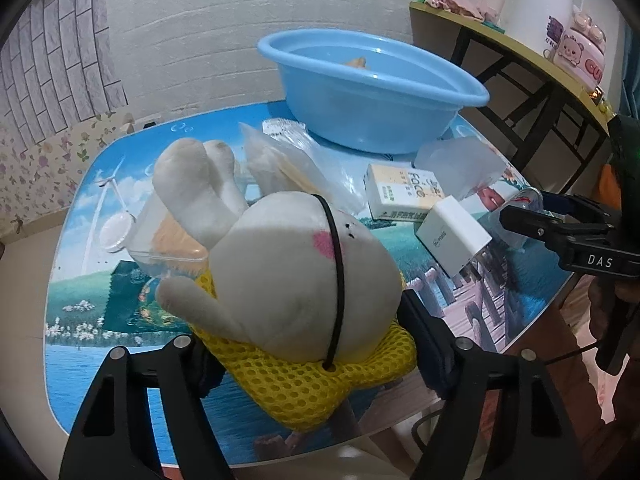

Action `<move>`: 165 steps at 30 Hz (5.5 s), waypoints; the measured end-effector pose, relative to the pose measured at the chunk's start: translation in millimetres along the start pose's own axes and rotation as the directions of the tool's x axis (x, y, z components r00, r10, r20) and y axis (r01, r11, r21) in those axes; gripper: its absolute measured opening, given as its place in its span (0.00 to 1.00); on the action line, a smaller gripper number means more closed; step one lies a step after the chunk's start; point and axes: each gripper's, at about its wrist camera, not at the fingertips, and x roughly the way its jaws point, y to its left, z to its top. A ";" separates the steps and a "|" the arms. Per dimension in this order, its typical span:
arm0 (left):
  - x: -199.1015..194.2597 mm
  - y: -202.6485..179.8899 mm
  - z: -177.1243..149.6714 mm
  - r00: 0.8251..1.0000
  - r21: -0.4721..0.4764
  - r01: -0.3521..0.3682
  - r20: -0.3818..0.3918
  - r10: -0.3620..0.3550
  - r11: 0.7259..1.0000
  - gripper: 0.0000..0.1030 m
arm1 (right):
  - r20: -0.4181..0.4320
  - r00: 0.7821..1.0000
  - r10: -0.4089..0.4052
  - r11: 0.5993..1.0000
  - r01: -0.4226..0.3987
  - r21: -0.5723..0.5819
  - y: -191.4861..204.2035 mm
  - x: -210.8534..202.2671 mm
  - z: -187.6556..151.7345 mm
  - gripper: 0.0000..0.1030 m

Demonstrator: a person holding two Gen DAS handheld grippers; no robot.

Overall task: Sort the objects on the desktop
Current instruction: 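Lift and carry the bunny plush and glass bottle toward the blue basin, then lower and release the bunny plush and glass bottle into the basin with both tools, then withdraw both open tools from the basin back over the table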

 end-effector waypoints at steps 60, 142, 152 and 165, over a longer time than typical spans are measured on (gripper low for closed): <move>-46.5 -18.0 143.8 0.978 0.029 -0.026 0.210 0.020 0.999 0.73 | 0.257 0.960 0.115 0.993 -0.101 -0.069 7.5 -41.5 113.0 0.83; 10.4 -13.0 149.2 0.978 0.044 0.165 0.126 -0.169 0.985 1.00 | 0.133 0.991 0.014 1.000 -0.017 0.019 -17.7 11.1 93.3 0.99; 4.4 -1.0 120.0 0.983 0.015 0.151 0.103 -0.152 0.988 1.00 | 0.117 0.993 0.002 1.000 -0.004 0.014 -9.1 3.1 82.1 0.99; -8.9 32.9 89.9 0.992 -0.044 0.088 0.096 -0.084 0.995 1.00 | 0.108 0.994 0.006 1.000 -0.003 -0.027 15.5 -6.6 74.0 0.99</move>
